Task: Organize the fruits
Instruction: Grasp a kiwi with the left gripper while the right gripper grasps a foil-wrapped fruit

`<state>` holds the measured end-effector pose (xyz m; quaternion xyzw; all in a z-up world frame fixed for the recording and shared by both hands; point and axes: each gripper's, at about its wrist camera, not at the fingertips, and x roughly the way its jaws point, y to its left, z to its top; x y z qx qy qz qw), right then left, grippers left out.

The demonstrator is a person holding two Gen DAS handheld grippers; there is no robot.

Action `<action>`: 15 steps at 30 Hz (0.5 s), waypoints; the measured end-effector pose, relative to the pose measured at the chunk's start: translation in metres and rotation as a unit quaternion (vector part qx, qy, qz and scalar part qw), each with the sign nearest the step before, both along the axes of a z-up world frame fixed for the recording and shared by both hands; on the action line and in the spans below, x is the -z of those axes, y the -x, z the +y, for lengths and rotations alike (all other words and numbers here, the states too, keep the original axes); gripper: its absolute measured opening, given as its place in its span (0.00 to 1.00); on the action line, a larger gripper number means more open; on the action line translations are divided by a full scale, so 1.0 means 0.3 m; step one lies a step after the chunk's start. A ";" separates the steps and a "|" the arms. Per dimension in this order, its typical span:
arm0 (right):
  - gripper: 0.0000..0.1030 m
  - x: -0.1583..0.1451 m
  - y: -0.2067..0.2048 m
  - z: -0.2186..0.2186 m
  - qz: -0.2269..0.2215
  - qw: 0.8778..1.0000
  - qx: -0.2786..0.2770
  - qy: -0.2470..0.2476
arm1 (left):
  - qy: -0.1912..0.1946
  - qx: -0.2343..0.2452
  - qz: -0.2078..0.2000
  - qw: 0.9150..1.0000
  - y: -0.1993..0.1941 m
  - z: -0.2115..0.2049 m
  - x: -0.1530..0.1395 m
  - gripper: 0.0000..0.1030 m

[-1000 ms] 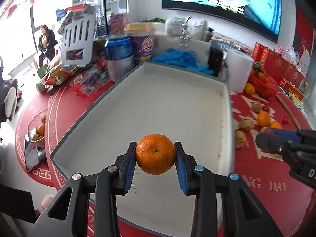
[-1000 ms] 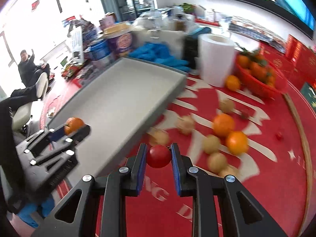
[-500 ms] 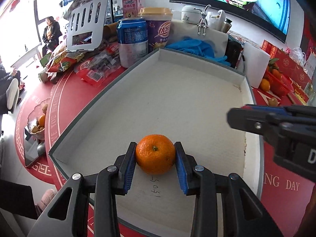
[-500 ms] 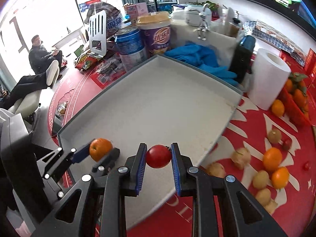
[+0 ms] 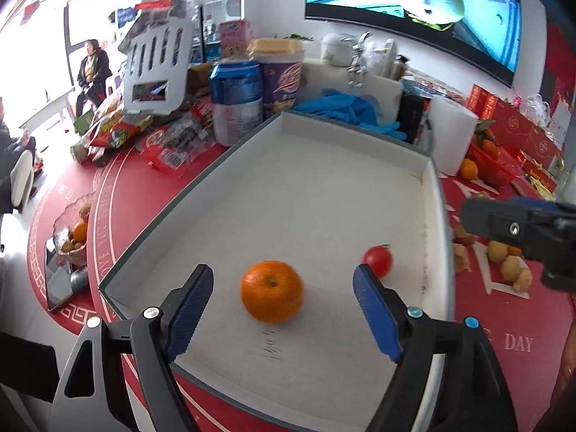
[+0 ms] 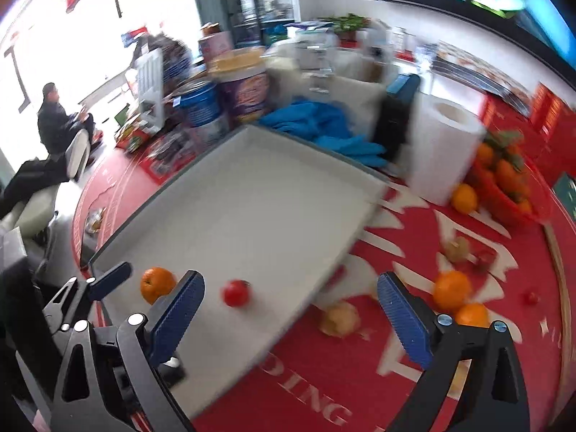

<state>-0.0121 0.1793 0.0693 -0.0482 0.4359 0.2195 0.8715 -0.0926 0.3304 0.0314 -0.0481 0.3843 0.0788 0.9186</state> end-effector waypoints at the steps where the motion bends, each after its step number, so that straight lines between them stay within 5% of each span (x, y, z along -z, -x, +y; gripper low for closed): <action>1: 0.95 0.002 0.004 -0.038 -0.003 1.000 0.019 0.003 | -0.004 0.004 -0.002 1.000 0.004 -0.013 -0.009 0.80; 15: 0.95 0.176 0.147 -0.478 0.030 0.988 0.132 0.079 | -0.021 0.164 -0.004 0.986 0.073 -0.376 -0.072 0.80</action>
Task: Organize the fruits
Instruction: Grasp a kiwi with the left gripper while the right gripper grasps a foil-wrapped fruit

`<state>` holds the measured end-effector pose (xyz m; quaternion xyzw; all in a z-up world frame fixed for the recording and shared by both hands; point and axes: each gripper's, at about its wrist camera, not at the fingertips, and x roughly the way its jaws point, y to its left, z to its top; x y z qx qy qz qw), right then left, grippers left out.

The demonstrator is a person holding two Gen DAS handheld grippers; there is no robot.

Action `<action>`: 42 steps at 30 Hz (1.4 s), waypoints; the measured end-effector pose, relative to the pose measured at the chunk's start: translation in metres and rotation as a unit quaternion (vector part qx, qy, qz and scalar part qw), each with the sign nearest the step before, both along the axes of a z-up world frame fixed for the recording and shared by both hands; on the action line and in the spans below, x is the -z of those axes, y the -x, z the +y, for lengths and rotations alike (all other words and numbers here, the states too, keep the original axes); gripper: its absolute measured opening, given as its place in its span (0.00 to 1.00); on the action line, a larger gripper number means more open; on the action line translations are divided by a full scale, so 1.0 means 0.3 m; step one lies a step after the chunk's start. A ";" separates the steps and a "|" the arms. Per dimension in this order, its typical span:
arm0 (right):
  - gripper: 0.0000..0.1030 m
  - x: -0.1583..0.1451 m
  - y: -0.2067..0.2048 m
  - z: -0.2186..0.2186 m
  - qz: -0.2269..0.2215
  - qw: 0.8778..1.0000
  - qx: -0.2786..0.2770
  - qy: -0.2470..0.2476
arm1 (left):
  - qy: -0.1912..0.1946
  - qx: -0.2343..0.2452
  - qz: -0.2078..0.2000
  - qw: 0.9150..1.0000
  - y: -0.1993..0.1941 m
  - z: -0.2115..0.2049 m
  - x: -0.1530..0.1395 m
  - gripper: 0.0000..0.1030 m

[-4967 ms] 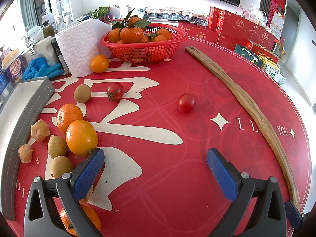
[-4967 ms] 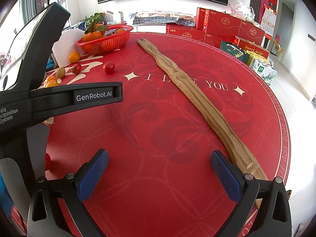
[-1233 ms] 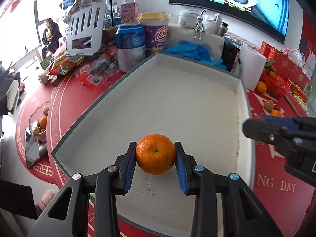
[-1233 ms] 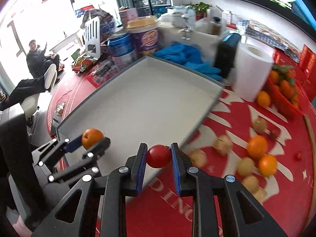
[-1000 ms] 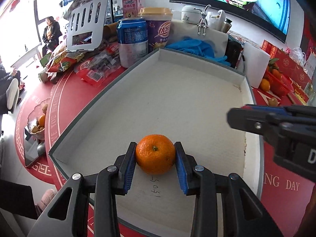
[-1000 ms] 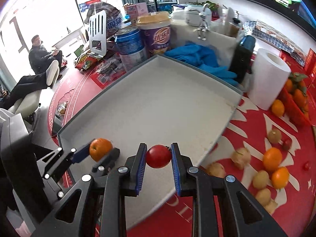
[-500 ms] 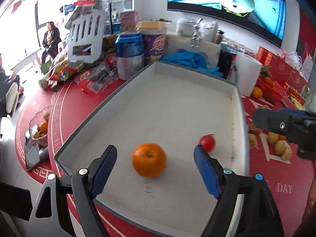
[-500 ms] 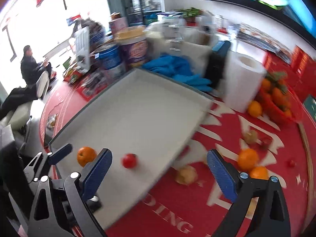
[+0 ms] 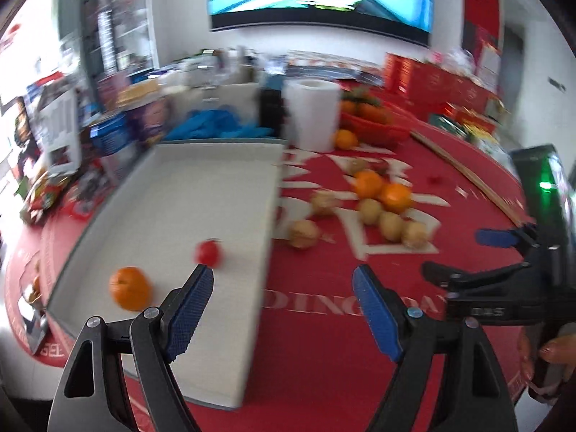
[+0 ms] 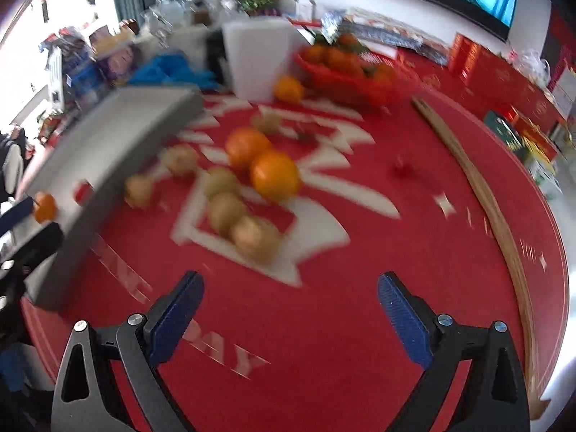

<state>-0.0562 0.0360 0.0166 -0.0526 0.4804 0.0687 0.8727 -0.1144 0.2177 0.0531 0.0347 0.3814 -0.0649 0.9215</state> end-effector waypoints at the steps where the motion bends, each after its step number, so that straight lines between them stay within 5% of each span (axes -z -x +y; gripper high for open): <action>1: 0.95 0.014 0.004 -0.016 0.005 1.000 0.004 0.006 | -0.003 0.006 0.002 1.000 0.002 -0.021 0.005 0.80; 17: 0.99 0.049 -0.091 0.008 -0.011 1.000 -0.003 -0.015 | -0.016 -0.015 0.030 0.999 -0.018 -0.069 0.037 0.80; 20: 0.83 0.040 -0.089 0.014 -0.028 0.999 -0.003 -0.017 | -0.020 -0.013 0.034 0.999 -0.036 -0.097 0.041 0.80; 23: 0.55 0.027 -0.087 0.006 -0.040 0.999 -0.009 -0.022 | -0.023 -0.010 0.039 0.999 -0.060 -0.130 0.049 0.80; 25: 0.28 0.022 -0.081 -0.010 -0.047 0.998 -0.010 -0.027 | -0.023 -0.006 0.043 0.999 -0.077 -0.158 0.053 0.80; 33: 0.27 0.019 -0.032 -0.167 -0.046 0.995 0.020 -0.084 | -0.019 0.007 0.057 0.998 -0.148 -0.260 0.083 0.78; 38: 0.27 0.021 0.021 -0.263 -0.048 0.993 0.047 -0.096 | 0.015 0.013 0.101 0.995 -0.193 -0.300 0.114 0.60; 42: 0.27 0.021 0.041 -0.312 -0.050 0.991 0.061 -0.105 | 0.010 0.003 0.104 0.995 -0.220 -0.346 0.134 0.59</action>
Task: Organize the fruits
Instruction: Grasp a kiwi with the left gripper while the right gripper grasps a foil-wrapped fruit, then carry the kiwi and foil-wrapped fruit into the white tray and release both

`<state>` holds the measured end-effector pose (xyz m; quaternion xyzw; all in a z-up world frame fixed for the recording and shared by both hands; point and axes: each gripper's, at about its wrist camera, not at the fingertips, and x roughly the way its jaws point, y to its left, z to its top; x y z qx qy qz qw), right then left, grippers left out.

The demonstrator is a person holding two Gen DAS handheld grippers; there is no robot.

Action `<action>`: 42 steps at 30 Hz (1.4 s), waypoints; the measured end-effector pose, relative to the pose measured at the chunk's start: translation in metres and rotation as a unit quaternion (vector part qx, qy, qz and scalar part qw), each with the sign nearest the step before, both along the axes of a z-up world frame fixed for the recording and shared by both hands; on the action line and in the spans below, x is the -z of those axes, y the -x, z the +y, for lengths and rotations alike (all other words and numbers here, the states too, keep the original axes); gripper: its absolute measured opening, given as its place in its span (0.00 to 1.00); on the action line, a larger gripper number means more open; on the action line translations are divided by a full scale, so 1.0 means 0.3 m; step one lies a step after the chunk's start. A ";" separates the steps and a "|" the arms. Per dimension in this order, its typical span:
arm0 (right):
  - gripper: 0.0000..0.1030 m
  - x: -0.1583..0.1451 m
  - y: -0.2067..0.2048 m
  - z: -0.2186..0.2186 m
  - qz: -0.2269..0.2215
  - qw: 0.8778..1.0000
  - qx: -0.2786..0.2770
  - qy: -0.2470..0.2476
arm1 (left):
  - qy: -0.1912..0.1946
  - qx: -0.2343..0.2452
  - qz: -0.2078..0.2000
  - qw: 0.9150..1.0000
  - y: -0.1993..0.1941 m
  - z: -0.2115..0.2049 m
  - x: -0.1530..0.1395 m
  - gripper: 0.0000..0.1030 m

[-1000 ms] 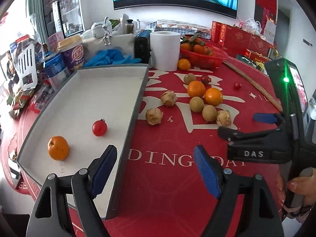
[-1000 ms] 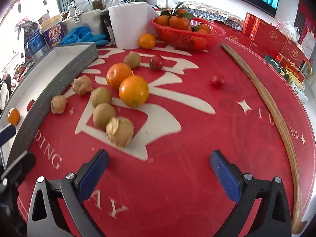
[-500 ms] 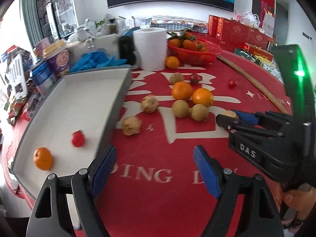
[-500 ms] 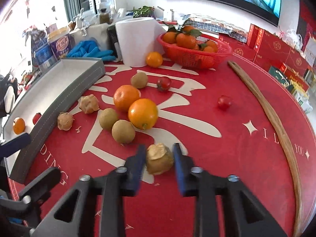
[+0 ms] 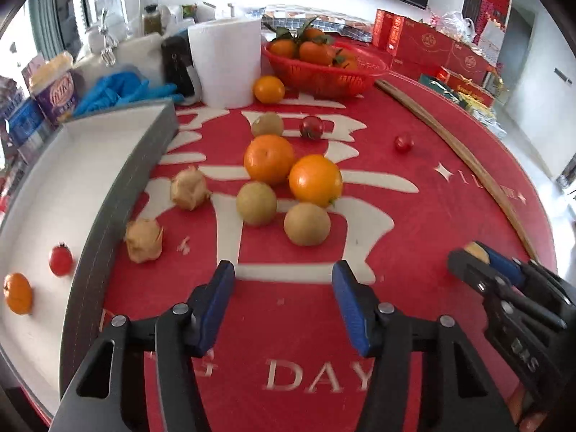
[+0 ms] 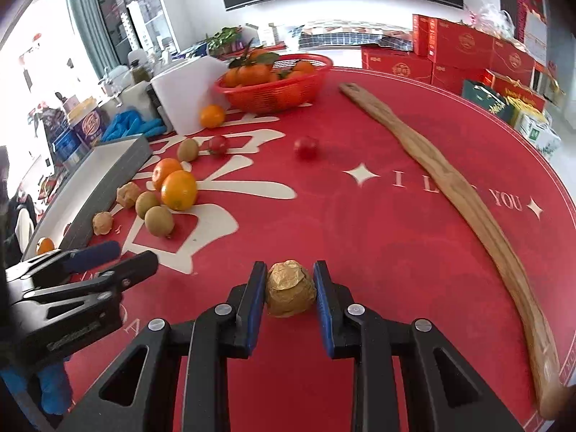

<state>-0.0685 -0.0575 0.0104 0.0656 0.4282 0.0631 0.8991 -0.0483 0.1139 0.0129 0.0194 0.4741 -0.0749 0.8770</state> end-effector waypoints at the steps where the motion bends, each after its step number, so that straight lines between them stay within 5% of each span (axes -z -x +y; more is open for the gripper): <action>1: 0.27 0.000 0.002 -0.008 0.000 1.000 0.003 -0.002 | 0.000 -0.002 -0.002 1.000 -0.008 -0.009 -0.001 0.59; 6: 0.27 0.002 0.002 -0.016 -0.002 1.000 0.004 -0.010 | -0.002 -0.018 -0.011 1.000 -0.050 -0.041 0.004 0.57; 9: 0.27 0.004 0.005 -0.021 -0.003 1.000 0.004 -0.008 | -0.013 -0.015 -0.022 1.000 -0.056 -0.050 0.001 0.29; 19: 0.27 0.004 0.006 -0.028 -0.004 1.000 0.005 -0.015 | -0.061 0.010 -0.055 0.997 0.101 0.057 0.004 0.29; 42: 0.27 0.002 0.003 0.022 -0.005 0.999 0.005 0.043 | -0.048 0.001 -0.060 0.997 0.151 0.106 0.008 0.29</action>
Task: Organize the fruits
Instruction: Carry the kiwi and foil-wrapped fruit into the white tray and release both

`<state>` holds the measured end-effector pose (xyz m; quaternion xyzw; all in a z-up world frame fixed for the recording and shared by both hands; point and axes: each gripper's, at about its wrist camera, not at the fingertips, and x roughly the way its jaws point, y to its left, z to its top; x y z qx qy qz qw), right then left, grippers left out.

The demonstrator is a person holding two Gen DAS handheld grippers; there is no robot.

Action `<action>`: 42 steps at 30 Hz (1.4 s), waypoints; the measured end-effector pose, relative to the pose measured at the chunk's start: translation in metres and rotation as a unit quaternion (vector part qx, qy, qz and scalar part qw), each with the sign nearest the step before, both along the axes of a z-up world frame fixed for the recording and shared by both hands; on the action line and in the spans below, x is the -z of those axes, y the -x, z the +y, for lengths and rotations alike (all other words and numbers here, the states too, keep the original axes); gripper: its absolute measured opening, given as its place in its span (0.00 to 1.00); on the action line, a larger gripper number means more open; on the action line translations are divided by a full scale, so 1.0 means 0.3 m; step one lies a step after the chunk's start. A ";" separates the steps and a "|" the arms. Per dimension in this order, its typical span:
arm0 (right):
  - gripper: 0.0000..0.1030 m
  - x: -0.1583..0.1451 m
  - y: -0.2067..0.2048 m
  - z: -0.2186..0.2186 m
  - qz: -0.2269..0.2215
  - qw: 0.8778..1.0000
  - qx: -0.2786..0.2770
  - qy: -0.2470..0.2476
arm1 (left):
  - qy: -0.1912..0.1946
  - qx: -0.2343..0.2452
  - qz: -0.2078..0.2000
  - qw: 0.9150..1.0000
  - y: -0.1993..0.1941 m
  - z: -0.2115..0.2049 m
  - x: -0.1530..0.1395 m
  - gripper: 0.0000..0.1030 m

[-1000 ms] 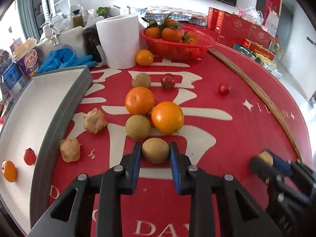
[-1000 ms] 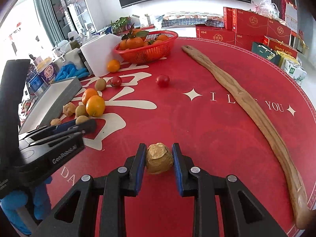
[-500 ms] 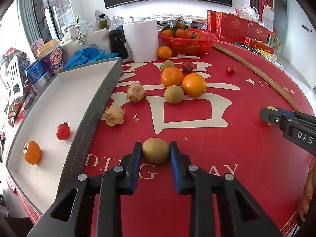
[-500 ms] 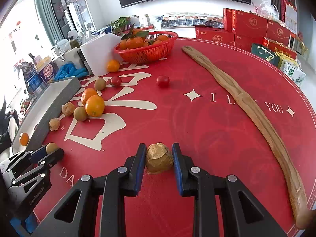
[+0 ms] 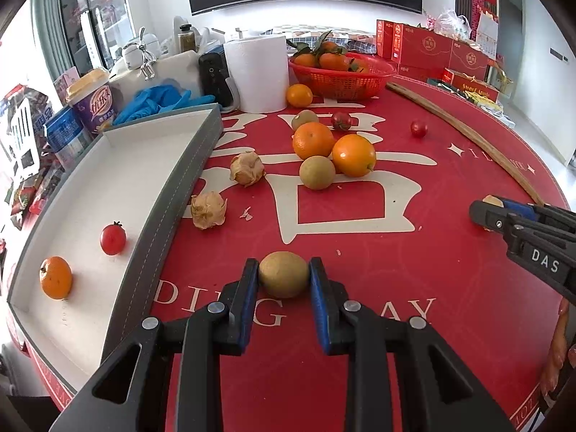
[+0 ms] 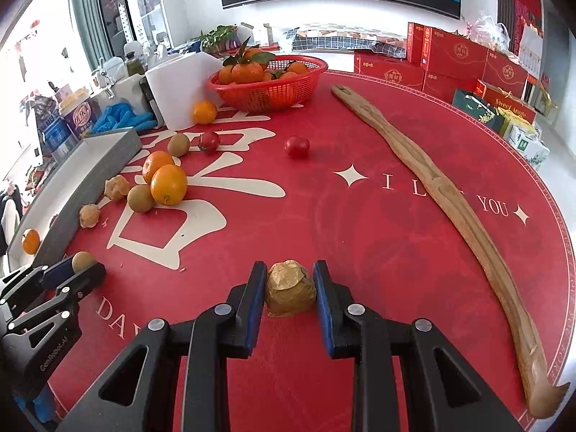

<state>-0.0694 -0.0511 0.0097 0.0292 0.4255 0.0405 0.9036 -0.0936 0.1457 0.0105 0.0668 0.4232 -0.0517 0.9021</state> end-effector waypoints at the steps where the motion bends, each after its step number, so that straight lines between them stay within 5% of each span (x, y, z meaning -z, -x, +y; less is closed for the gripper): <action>1: 0.27 0.000 0.000 0.003 0.000 1.000 0.000 0.003 | 0.001 0.000 0.000 1.000 0.000 0.000 0.000 0.29; 16: 0.27 0.002 -0.001 0.036 0.003 0.999 -0.001 0.041 | 0.011 0.007 -0.002 1.000 0.002 0.008 0.000 0.29; 27: 0.27 -0.012 -0.015 0.054 0.030 0.999 -0.008 0.008 | 0.036 0.023 -0.017 0.999 0.031 0.053 -0.041 0.30; 42: 0.27 -0.086 -0.058 0.289 0.033 0.997 -0.071 0.004 | 0.049 -0.021 -0.065 0.996 0.030 0.235 -0.135 0.30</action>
